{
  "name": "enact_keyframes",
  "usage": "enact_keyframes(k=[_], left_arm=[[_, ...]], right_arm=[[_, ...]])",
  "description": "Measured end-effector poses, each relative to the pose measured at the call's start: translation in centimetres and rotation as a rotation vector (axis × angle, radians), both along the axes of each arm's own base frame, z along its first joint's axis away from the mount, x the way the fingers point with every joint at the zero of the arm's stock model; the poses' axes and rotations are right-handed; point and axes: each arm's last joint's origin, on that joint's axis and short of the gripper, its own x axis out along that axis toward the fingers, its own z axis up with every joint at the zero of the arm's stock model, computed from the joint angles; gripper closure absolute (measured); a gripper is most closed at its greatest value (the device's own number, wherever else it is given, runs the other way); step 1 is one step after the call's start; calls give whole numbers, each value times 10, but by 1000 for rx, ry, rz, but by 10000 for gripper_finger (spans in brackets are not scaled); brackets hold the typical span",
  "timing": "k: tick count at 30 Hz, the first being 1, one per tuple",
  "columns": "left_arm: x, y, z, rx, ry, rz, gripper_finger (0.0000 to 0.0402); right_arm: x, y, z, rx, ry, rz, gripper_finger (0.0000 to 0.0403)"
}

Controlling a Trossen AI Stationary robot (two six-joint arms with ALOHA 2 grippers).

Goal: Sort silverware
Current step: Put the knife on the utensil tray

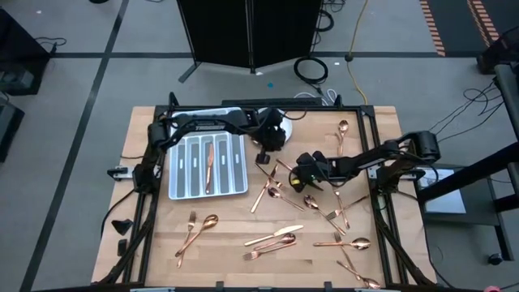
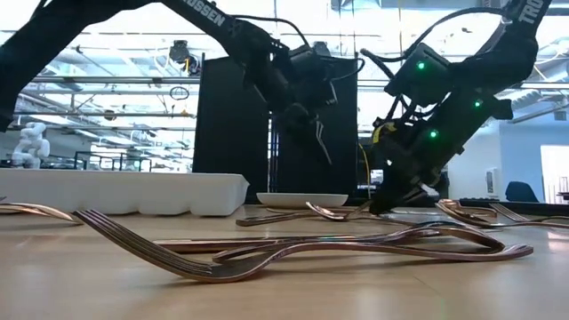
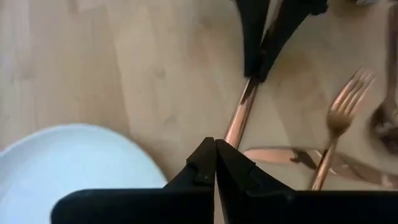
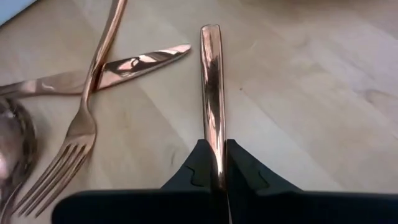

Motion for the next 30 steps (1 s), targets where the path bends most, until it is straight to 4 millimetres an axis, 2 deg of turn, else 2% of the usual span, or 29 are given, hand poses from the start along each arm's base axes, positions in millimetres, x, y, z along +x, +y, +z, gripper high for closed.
enact_keyframes(k=[5,11,16,20,30], left_arm=[[6,-16,-6,34,4,-89,339],[16,-38,-2,89,-47,-158,252],[19,-48,-4,155,-13,-136,199],[16,-49,-6,185,32,-110,185],[9,-50,-11,158,130,-91,185]], right_arm=[[3,-1,6,-36,-39,14,400],[7,-1,10,-73,-84,26,400],[11,-1,15,-99,-134,45,400],[14,1,19,-135,-174,82,399],[21,1,27,-191,-208,121,399]])
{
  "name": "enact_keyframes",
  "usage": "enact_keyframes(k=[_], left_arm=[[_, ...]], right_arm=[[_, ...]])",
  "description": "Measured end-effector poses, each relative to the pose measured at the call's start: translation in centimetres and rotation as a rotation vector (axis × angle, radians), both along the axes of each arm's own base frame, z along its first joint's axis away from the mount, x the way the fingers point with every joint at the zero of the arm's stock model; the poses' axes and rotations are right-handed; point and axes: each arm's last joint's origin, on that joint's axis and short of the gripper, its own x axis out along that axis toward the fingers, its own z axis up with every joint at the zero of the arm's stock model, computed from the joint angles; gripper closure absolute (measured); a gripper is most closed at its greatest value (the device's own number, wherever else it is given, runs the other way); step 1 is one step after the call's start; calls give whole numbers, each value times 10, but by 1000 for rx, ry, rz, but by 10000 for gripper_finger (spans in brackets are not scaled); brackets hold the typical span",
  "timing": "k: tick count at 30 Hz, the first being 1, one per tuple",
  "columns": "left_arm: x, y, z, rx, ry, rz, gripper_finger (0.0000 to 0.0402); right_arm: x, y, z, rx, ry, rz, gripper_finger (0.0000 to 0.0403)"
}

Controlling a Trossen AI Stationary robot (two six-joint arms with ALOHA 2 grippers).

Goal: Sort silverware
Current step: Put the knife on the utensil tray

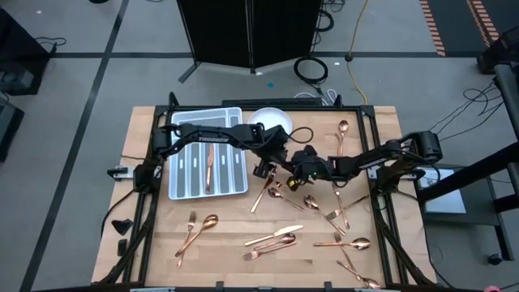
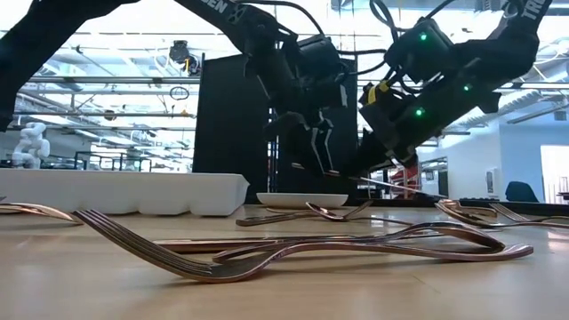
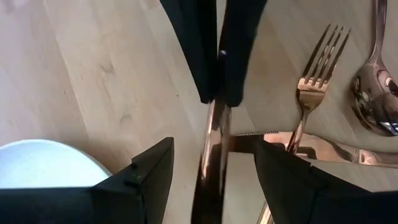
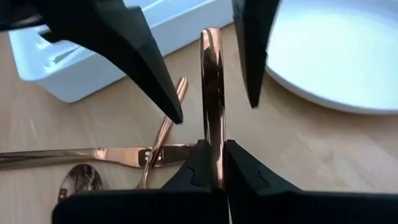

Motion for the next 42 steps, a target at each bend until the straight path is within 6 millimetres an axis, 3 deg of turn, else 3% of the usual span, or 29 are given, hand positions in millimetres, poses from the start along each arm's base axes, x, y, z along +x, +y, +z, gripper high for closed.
enact_keyframes(k=[12,17,22,25,37,42], left_arm=[[0,0,0,-5,1,21,200],[0,0,0,-9,7,26,261],[-2,0,-1,4,21,25,355],[-2,0,-1,4,28,22,365],[-3,3,0,40,36,78,365],[-9,10,14,28,20,142,365]], right_arm=[[11,0,12,-22,34,12,399],[12,0,12,-22,33,12,399],[12,-1,12,-31,33,13,399],[12,-1,13,-32,28,14,393],[11,-1,18,-23,8,8,259],[3,0,33,-45,14,23,228]])
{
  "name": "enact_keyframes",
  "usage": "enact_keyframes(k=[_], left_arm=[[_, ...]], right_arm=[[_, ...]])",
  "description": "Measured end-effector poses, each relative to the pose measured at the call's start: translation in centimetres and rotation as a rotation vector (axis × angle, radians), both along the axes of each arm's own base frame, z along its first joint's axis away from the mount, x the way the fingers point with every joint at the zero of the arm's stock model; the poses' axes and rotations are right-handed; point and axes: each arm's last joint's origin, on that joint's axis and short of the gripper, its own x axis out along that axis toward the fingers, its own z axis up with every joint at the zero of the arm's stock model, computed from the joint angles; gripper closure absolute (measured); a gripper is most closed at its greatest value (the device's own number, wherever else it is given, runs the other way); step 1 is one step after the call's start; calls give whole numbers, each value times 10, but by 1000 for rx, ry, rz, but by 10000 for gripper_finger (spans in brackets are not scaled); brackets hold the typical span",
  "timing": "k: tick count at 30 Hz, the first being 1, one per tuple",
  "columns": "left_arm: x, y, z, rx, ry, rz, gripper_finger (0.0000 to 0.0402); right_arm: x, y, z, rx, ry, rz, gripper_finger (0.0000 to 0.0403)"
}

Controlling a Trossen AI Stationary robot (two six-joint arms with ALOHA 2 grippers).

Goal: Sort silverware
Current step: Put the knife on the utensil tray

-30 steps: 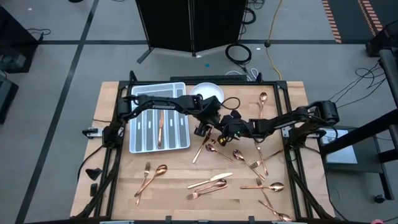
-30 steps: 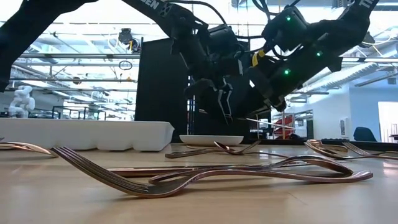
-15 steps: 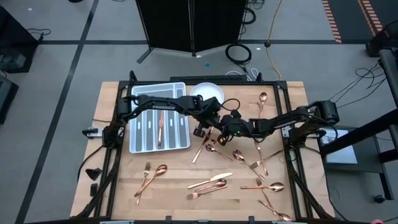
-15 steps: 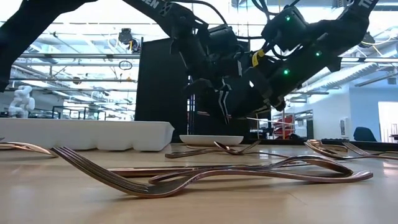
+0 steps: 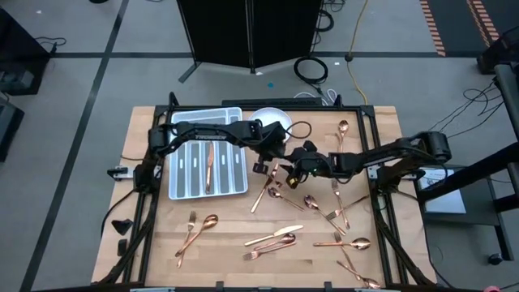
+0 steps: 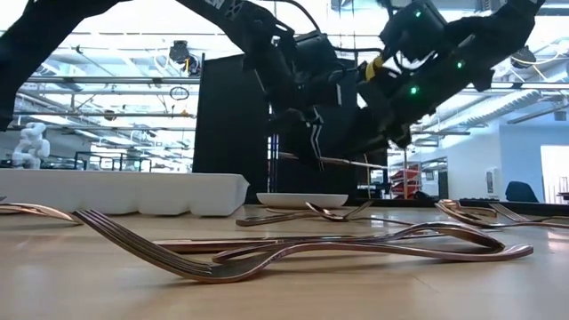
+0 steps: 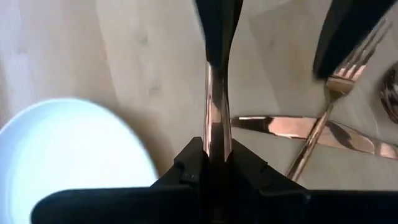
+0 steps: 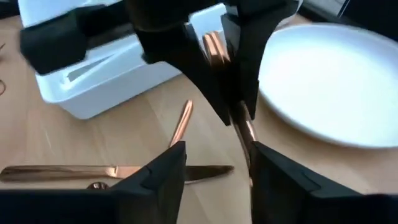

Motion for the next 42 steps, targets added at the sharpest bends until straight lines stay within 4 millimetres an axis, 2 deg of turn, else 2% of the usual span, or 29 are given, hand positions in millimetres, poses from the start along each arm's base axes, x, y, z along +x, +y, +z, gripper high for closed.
enact_keyframes(k=[5,10,13,17,21,24,27,31,35,39,42], left_arm=[[-11,2,10,-13,41,53,365],[-26,-1,36,-5,56,109,365],[-45,1,55,-31,95,184,365],[-84,9,82,-85,201,345,365],[-130,14,102,-166,272,597,365],[-166,8,108,-204,245,739,365],[-205,-3,116,-242,134,923,365],[-252,-21,115,-252,-106,1249,365],[-291,-46,98,-345,-247,1410,365],[-317,-63,80,-436,-364,1500,363],[-326,-71,67,-473,-439,1548,361]], right_arm=[[-13,0,25,-34,-36,17,221],[-32,0,47,-54,-55,-5,221],[-44,1,51,-21,-23,-24,221],[-56,1,49,29,7,-57,220],[-61,4,39,64,14,-75,220],[-64,9,31,69,14,-81,220],[-67,12,26,66,19,-98,220],[-66,16,27,63,6,-96,220],[-64,20,30,67,-38,-74,220],[-63,25,32,82,-65,-62,220],[-62,28,32,107,-83,-63,220]])
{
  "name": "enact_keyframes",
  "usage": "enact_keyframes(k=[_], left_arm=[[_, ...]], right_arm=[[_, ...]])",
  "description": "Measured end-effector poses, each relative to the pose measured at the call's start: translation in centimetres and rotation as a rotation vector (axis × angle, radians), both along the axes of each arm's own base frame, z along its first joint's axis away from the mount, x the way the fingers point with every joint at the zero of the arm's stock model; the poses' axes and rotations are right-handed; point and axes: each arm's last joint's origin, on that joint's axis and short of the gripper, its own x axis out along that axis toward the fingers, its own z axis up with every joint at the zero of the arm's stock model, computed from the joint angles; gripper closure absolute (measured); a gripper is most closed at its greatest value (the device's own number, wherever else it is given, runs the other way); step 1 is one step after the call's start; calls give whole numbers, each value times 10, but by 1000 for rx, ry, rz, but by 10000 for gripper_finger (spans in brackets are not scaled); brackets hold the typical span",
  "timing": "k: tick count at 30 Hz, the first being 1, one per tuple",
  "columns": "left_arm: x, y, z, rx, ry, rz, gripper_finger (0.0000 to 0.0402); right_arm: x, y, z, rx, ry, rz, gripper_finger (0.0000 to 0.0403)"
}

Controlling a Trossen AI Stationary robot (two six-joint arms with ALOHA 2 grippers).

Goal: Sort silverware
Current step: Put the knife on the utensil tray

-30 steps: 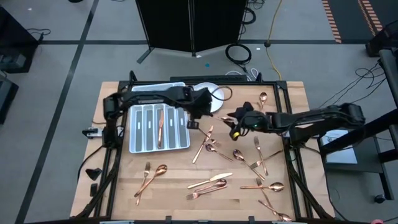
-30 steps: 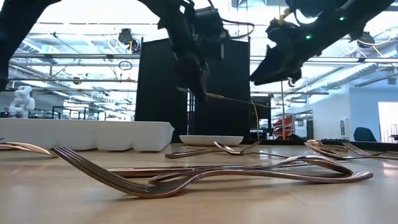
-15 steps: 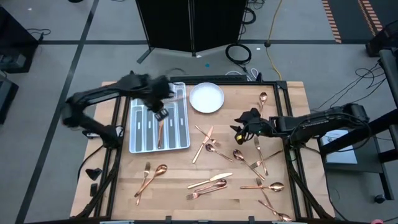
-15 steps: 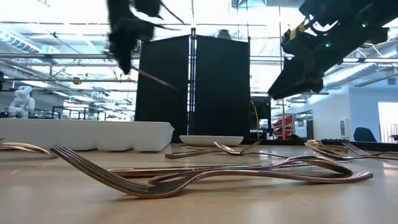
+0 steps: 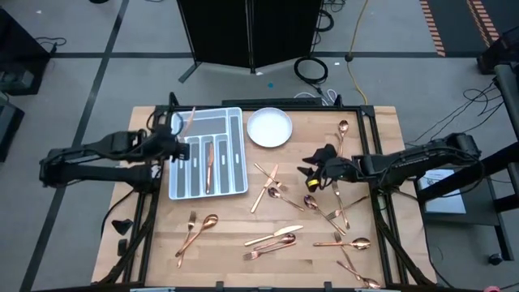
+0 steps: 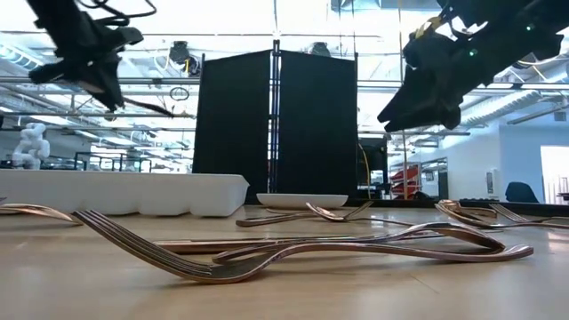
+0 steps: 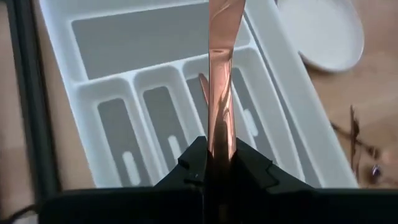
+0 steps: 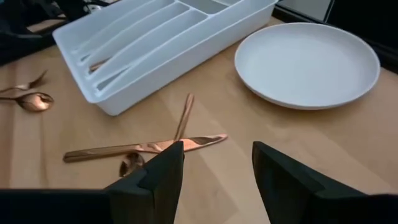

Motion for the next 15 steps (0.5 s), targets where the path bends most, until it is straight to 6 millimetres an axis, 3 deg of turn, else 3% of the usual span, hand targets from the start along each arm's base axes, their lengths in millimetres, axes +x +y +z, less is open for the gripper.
enact_keyframes(k=[3,10,15], left_arm=[[-1,-6,-15,-10,-42,32,363],[19,-16,-47,-72,-140,6,361],[28,-21,-56,-81,-108,-4,360]], right_arm=[[0,4,1,25,-19,3,220],[1,11,2,52,-46,22,220],[1,11,2,49,-50,16,220]])
